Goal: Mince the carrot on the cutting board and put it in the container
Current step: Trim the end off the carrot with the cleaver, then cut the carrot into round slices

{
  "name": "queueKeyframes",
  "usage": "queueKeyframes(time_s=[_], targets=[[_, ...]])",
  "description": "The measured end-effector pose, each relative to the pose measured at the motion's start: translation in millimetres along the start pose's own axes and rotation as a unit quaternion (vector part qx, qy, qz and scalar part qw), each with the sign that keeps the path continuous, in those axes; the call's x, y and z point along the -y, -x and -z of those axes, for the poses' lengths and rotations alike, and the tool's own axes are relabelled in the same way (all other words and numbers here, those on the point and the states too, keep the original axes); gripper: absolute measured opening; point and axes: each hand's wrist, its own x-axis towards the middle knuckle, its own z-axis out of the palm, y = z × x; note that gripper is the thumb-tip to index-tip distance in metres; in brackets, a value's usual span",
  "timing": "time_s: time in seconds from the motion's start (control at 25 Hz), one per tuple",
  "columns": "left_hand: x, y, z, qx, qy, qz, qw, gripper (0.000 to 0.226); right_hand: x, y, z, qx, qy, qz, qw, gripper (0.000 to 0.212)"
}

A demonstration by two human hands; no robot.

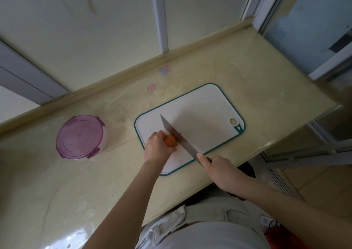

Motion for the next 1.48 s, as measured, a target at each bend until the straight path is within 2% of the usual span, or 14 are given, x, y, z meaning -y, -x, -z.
queueKeyframes(time_s=[0.2,0.52,0.96,1.24,1.4,1.48], targets=[[-0.7,1.0,-2.0,-0.002,-0.012,-0.006,1.0,0.047,-0.1,-18.4,-17.5,-0.024,0.0,-0.006,1.0,0.055],[0.9,3.4,-2.0,-0.01,-0.021,-0.009,1.0,0.047,-1.0,-59.1,-41.7,-0.039,-0.015,0.061,0.997,0.057],[2.7,3.0,-1.9,-0.01,-0.002,-0.008,1.0,0.046,-14.8,-69.6,-20.2,-0.052,-0.065,0.089,0.993,0.056],[4.9,4.6,-7.2,0.02,-0.03,-0.014,0.999,0.054,-26.3,-75.8,1.9,-0.091,-0.088,0.09,0.988,0.055],[1.2,-3.1,-7.7,0.037,-0.11,-0.047,0.992,0.073,-30.2,-76.1,9.6,-0.124,-0.115,0.111,0.979,0.055],[-7.0,-11.5,-10.2,0.035,-0.119,-0.064,0.99,0.072,-31.3,-76.6,13.6,-0.154,-0.134,0.117,0.972,0.055]])
